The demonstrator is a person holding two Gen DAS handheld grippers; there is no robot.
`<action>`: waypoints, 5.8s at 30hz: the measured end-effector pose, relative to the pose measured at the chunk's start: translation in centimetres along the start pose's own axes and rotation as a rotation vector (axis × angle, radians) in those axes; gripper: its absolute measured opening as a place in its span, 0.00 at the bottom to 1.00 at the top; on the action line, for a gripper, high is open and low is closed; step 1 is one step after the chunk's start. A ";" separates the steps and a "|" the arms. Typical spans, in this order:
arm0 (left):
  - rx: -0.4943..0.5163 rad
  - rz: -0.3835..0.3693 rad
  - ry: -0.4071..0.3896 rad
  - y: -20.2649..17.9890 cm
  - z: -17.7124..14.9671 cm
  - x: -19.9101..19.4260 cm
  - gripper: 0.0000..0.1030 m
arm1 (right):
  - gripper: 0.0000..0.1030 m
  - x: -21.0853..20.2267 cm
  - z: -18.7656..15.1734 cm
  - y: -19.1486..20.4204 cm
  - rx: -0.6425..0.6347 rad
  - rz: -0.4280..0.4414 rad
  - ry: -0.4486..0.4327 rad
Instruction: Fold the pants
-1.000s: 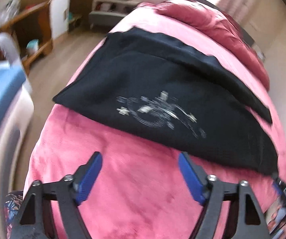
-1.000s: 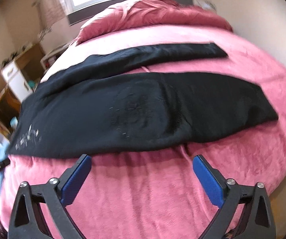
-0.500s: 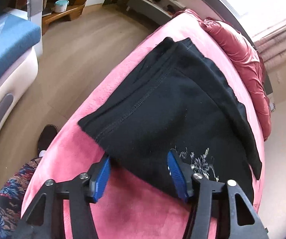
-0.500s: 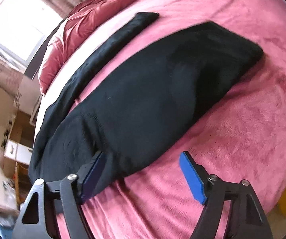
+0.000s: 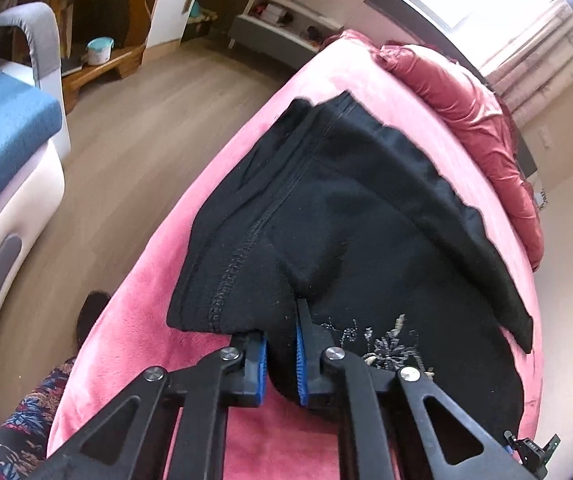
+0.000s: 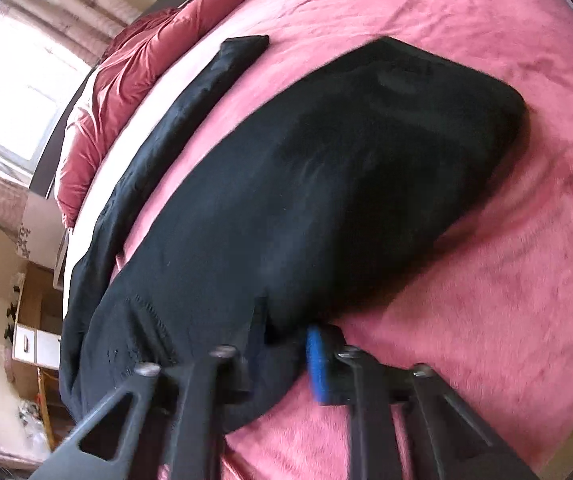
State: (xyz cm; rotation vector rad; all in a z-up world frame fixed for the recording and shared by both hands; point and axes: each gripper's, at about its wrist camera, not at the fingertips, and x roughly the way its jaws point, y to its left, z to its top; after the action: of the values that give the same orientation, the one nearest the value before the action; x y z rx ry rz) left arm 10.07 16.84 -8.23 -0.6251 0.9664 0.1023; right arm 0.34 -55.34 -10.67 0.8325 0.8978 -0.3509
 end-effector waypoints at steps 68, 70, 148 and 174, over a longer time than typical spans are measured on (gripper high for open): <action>0.282 0.133 0.116 -5.5 13.1 4.6 0.48 | 0.61 9.9 -2.5 31.0 -0.872 0.056 0.201; 0.266 0.134 0.128 -5.4 13.9 5.9 0.51 | 0.62 11.5 -1.4 32.5 -0.878 0.042 0.202; 0.285 -0.157 0.087 -0.5 -2.0 -6.6 0.03 | 0.67 5.2 -0.5 25.2 -0.743 0.109 0.232; 0.135 -0.231 0.175 0.8 -3.4 -5.7 0.35 | 0.08 15.2 3.3 36.2 -0.586 -0.054 0.208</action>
State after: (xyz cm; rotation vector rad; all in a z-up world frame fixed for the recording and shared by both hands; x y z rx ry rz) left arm 3.96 16.75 -5.42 -0.6232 1.0534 -0.2241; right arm 32.49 -33.64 -4.03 0.3053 1.1433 -0.0359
